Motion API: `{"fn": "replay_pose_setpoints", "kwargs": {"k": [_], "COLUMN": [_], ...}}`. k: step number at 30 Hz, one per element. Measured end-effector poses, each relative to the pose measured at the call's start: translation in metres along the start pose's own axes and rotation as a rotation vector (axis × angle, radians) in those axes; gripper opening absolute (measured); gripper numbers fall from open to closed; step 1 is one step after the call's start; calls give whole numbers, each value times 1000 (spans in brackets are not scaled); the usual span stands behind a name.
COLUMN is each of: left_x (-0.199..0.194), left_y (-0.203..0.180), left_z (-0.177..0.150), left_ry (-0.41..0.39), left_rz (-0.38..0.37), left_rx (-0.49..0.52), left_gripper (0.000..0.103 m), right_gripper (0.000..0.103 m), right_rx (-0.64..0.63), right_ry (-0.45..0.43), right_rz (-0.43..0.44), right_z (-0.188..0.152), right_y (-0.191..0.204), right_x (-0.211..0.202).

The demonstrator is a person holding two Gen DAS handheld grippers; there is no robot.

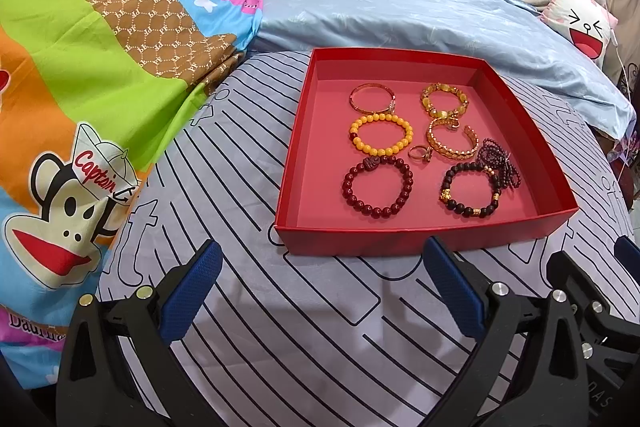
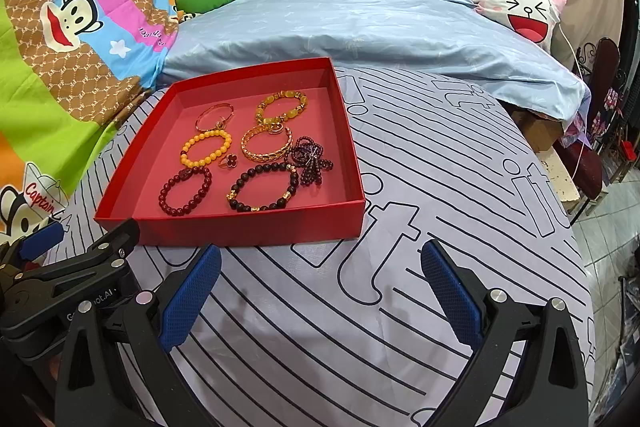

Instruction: Organize jewelry

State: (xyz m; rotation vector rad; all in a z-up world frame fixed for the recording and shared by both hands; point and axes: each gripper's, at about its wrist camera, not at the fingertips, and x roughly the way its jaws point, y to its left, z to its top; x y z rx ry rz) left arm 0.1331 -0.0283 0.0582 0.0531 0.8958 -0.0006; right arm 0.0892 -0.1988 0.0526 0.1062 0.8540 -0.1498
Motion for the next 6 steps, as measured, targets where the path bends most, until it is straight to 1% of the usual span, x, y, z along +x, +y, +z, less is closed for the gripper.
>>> {"fn": "replay_pose_setpoints", "kwargs": {"k": [3,6], "left_x": [-1,0], "left_y": [1,1], "left_z": [2,4], "left_ry": [-7,-5], "left_rz": [-3,-10], "left_rx": [-10,0], "left_gripper": [96,96], "right_gripper": [97,97], "right_rx": [1,-1], "right_ry": [0,-2], "right_rz": [-1,-3], "right_z": [0,0], "right_y": [0,0], "right_x": [0,-1]}}
